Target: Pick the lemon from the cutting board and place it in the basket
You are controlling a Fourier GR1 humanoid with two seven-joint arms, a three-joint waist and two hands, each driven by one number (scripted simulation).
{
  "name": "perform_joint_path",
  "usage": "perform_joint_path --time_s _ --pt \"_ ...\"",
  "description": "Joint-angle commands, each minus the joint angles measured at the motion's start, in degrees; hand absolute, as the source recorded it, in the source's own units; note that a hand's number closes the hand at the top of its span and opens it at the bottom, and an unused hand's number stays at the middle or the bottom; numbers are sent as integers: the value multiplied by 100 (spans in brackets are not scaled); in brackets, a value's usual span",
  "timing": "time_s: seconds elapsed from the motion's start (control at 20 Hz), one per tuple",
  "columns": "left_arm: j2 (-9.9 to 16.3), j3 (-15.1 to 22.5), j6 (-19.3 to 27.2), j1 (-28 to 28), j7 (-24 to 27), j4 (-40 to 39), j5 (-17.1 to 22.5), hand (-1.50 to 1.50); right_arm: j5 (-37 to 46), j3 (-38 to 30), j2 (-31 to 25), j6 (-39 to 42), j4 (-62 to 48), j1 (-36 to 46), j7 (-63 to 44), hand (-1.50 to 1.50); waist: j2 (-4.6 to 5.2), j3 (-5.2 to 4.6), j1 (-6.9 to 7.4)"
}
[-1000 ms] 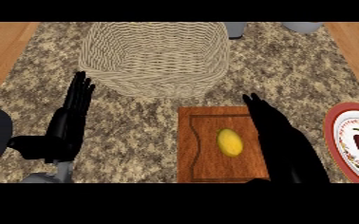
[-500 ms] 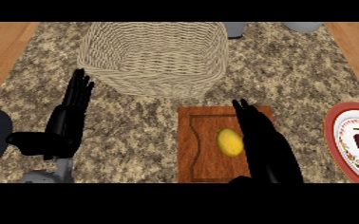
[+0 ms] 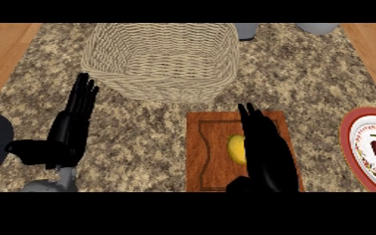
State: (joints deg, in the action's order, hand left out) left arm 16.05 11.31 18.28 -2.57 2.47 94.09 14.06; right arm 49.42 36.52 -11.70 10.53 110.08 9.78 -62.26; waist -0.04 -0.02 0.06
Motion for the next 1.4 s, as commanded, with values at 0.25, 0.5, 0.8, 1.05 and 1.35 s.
perform_joint_path --time_s 0.25,0.5,0.8,1.05,1.35 --pt "-330 156 152 19 -341 364 -382 0 351 -404 370 -42 -710 -245 103 -150 2 3 4" --pt "-374 -112 -150 234 99 36 -400 0 504 -280 698 636 -226 -330 -319 -150 -2 0 -7" --pt "-471 -104 -153 148 -485 462 -583 0 621 -617 818 307 -908 -414 268 -150 1 2 1" --pt "-579 -390 -475 321 -39 104 -608 0 694 -903 957 95 -1549 -272 812 -150 4 2 9" --pt "-715 -500 -542 192 -73 129 -779 0 881 -891 1094 -162 -1815 -418 1048 -150 6 2 5"
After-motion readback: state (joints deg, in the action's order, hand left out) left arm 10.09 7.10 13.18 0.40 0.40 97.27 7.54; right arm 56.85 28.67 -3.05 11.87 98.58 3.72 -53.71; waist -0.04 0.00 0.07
